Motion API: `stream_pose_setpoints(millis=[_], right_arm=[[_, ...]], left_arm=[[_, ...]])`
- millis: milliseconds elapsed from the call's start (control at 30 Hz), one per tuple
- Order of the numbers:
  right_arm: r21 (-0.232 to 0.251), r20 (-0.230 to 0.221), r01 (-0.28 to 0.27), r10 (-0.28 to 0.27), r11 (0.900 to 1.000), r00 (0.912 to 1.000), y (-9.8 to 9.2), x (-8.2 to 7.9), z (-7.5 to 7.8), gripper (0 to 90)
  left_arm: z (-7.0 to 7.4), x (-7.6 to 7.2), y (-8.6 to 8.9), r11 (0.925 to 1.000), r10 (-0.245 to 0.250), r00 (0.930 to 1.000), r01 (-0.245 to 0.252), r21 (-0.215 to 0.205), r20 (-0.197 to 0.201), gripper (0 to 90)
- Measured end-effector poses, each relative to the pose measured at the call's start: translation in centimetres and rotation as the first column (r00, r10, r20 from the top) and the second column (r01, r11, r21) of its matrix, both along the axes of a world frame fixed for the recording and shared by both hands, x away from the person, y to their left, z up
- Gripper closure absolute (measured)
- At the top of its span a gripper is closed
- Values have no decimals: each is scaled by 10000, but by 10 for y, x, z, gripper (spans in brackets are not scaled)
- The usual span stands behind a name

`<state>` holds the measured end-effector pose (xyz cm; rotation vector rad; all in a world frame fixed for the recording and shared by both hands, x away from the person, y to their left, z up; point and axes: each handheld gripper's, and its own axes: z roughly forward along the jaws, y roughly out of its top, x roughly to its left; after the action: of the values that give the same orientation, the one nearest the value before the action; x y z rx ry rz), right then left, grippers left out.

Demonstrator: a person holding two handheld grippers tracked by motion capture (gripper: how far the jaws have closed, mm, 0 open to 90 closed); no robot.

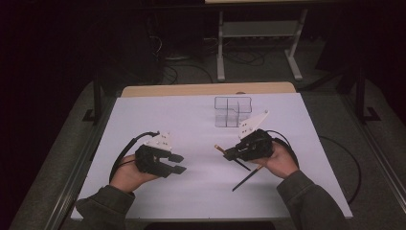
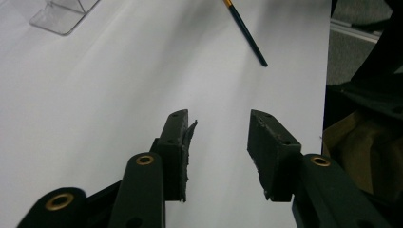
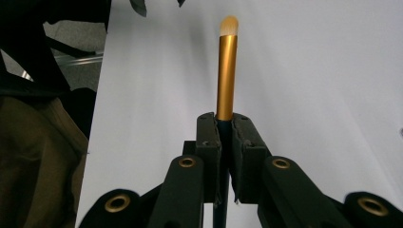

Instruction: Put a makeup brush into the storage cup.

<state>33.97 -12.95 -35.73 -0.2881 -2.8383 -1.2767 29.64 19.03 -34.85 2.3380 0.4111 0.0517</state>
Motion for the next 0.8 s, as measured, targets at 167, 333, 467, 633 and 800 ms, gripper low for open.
stream_pose_setpoints(millis=[167,333,467,633,800], right_arm=[[76,76,-1,1,10000,10000,0,7,6,822],[281,13,124,-124,9995,9999,-2,15,9,822],[282,30,172,-173,9995,9998,-2,20,10,822],[394,-169,286,-279,9988,9995,-1,26,11,822],[394,-52,347,-345,9986,9994,0,33,16,822]], left_arm=[[-4,0,6,9995,303,9995,-303,-18,18,551],[-4,-2,10,9987,463,9989,-462,-196,21,530],[-5,-3,11,9973,643,9979,-640,-347,91,516],[-10,-3,14,9977,611,9981,-608,-307,71,498],[-15,-4,17,9963,823,9965,-819,-271,121,472]])
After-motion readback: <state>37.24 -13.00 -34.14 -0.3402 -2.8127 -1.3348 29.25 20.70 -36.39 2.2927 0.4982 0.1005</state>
